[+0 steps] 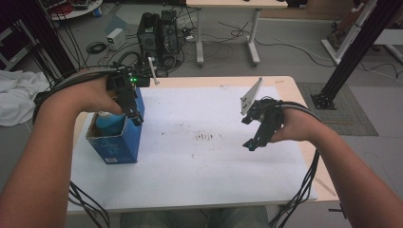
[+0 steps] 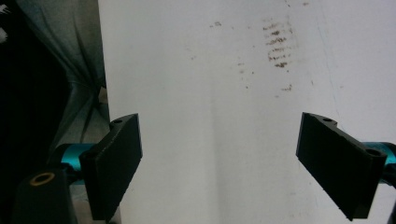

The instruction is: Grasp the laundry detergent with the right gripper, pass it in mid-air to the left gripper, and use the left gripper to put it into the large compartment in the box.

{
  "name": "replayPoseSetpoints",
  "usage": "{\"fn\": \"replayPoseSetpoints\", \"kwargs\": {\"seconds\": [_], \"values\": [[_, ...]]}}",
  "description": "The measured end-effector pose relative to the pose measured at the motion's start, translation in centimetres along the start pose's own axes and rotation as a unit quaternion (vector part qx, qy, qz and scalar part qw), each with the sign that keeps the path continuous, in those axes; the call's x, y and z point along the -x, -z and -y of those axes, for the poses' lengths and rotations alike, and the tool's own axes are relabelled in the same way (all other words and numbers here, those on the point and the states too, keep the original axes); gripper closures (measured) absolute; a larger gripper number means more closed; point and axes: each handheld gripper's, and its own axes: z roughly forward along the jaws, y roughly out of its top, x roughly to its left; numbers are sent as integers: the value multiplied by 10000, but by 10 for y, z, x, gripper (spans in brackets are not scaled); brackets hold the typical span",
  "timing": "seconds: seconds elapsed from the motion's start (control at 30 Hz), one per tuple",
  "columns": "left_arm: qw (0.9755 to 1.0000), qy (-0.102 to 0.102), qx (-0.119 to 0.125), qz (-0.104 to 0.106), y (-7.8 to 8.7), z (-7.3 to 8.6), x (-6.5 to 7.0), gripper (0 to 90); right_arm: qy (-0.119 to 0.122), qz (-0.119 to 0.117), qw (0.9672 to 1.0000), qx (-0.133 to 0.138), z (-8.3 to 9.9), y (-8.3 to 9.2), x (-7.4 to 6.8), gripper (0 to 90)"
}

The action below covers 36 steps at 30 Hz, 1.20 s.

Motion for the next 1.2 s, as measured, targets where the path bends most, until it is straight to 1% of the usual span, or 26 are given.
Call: {"fn": "replayPoseSetpoints", "kwargs": {"seconds": [0.03, 0.07, 0.1, 0.13, 0.17, 0.2, 0.23, 0.27, 0.33, 0.37, 0.4, 0.53, 0.57, 0.6, 0.63, 0.67, 0.7, 0.73, 0.77, 0.83, 0.87, 0.9, 1.07, 1.1, 1.17, 1.2], "values": [[10000, -20, -3, -23, -1, -2, 0, 112, -1, 8, 10000, -16, 1, 1, 1, 136], [10000, -60, -30, 15, -1, -4, 0, 112, -22, 5, 10000, -53, 2, 2, 1, 136], [9999, -78, -59, 41, -2, -6, 0, 112, 2, 71, 10000, -65, 2, 3, 2, 136], [9999, -102, -86, 17, -4, -8, 0, 112, -36, 10, 9999, -112, 3, 3, 3, 136], [9998, -114, -133, 47, -5, -10, 1, 113, -15, 45, 9999, -147, 4, 4, 3, 136], [9997, -141, -165, 79, -7, -11, 1, 112, -40, 4, 9998, -198, 5, 4, 4, 136], [9996, -167, -192, 108, -9, -13, 1, 113, -36, 26, 9997, -226, 7, 5, 5, 136], [9994, -226, -228, 119, -10, -15, 1, 113, -34, 32, 9996, -273, 9, 6, 6, 136], [9993, -282, -196, 150, -14, -17, 1, 113, -94, -17, 9991, -402, 11, 6, 7, 136], [9989, -326, -229, 235, -16, -19, 1, 112, -87, 27, 9990, -433, 12, 7, 8, 136], [9988, -350, -244, 226, -18, -20, 2, 113, -103, 22, 9987, -508, 13, 7, 9, 136], [9979, -476, -293, 331, -27, -25, 3, 113, -151, 7, 9974, -709, 16, 7, 12, 136], [9977, -511, -305, 330, -28, -26, 3, 113, -164, -62, 9968, -776, 16, 7, 13, 136], [9975, -548, -318, 318, -30, -28, 4, 113, -170, -3, 9965, -818, 16, 7, 13, 136], [9975, -536, -310, 351, -31, -29, 4, 113, -160, -10, 9960, -878, 15, 7, 14, 136], [9974, -546, -318, 347, -32, -29, 5, 113, -164, -53, 9958, -902, 15, 6, 14, 136], [9972, -567, -328, 350, -33, -30, 5, 113, -148, -8, 9957, -912, 15, 7, 15, 136], [9966, -639, -366, 365, -34, -31, 4, 112, -283, -39, 9952, -933, 14, 7, 14, 136], [9965, -645, -375, 366, -35, -31, 5, 113, -175, -2, 9955, -935, 13, 7, 16, 136], [9963, -671, -369, 395, -36, -33, 5, 113, -258, -27, 9951, -949, 11, 7, 14, 136], [9962, -688, -359, 384, -37, -34, 5, 113, -248, -33, 9954, -926, 10, 7, 15, 136], [9962, -716, -347, 351, -37, -35, 5, 112, -239, -96, 9952, -944, 10, 6, 15, 136], [9961, -778, -290, 301, -41, -42, 5, 113, -281, -8, 9955, -907, 8, 6, 17, 136], [9961, -773, -289, 305, -42, -43, 6, 113, -138, 30, 9956, -922, 8, 6, 19, 136], [9959, -801, -269, 325, -42, -45, 6, 113, -130, 38, 9959, -899, 8, 7, 19, 136], [9962, -768, -239, 343, -42, -45, 5, 113, -109, 23, 9959, -894, 8, 7, 20, 136]]}}
